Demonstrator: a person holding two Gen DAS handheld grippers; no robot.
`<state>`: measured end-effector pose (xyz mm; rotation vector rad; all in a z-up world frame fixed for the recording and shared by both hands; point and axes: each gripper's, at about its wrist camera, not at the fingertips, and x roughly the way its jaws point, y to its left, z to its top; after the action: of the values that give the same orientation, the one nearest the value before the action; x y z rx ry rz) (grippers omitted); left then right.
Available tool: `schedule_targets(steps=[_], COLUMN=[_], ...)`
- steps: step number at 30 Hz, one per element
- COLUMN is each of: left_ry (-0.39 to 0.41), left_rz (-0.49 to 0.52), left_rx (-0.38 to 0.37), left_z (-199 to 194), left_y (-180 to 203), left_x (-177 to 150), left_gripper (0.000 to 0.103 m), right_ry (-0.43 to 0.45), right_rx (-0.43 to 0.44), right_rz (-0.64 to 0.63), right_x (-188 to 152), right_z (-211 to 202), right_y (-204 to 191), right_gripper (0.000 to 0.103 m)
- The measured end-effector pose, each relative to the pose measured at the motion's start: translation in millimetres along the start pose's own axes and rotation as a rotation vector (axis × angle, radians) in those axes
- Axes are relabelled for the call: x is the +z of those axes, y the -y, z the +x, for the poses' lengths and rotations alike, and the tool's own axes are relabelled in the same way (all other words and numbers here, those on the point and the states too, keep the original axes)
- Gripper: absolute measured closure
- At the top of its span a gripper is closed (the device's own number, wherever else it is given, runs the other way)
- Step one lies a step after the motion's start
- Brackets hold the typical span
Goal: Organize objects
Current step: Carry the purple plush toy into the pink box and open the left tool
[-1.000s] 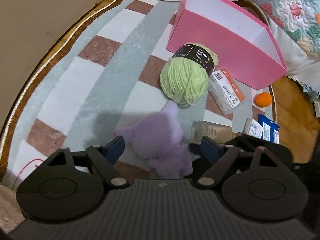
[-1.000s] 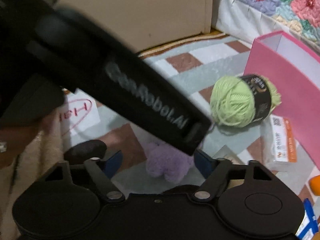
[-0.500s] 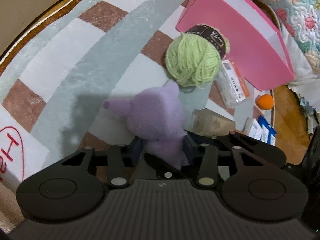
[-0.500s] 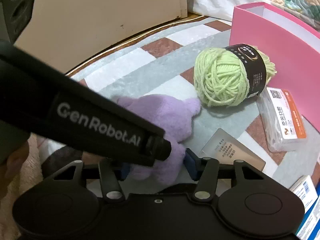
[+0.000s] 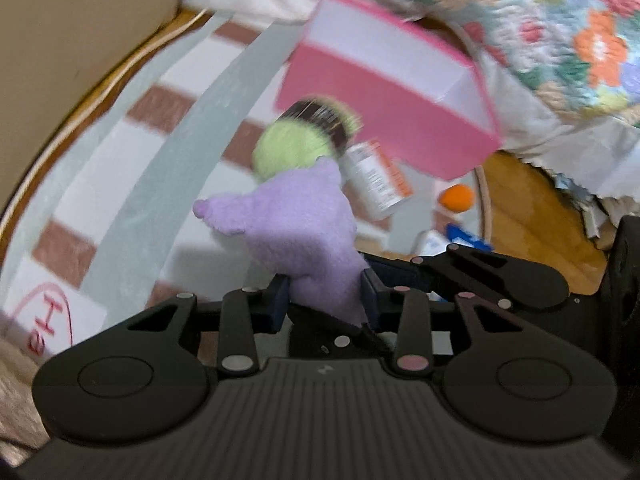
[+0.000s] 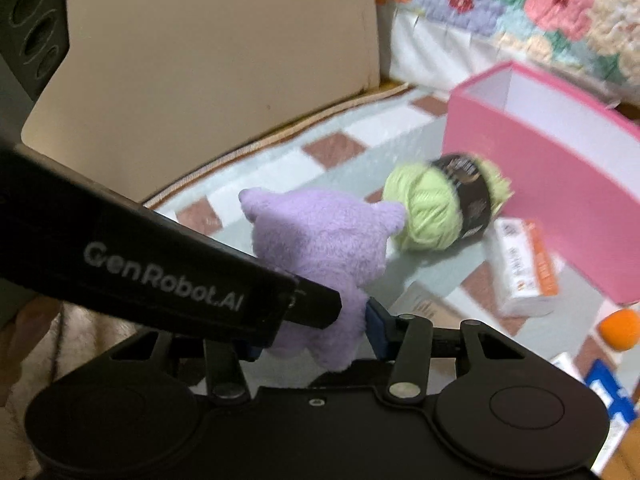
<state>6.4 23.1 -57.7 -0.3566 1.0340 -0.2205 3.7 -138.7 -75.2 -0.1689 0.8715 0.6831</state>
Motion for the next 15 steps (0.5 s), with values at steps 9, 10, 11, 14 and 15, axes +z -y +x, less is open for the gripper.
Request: schedule_targets(steps=[9,10,11,14,15], left_ry=[0.082,0.081,0.079,0.069,0.065], left_rz=[0.189,0.204,0.218,0.252,0.257], left_rx=[-0.076,-0.086,-0.096,-0.12,-0.126], left_z=[-29.4,-28.6,-27.0,-18.0,-13.2], left_y=[70.7,78.5,86.9,112.0,119.2], left_x=[60.4,68.3,76.7,101.7,108.7], left_gripper=[0.067,0.067,0.067,0.066,0.066], right_ry=[0.138,0.143,0.146,0.141,0.135], right_rx=[-0.117,-0.132,-0.147,-0.197,-0.209], right_rz=[0.047,0.052,0.058,0.097,0.11], right_x=[40.7,43.7,47.1,63.5,68.5], right_z=[-64.0,-66.6,-69.9,-76.6,-77.8], right_y=[35.9,41.8,48.1,78.5,87.6], right_gripper=[0.049,0.049,0.049,0.049,0.049])
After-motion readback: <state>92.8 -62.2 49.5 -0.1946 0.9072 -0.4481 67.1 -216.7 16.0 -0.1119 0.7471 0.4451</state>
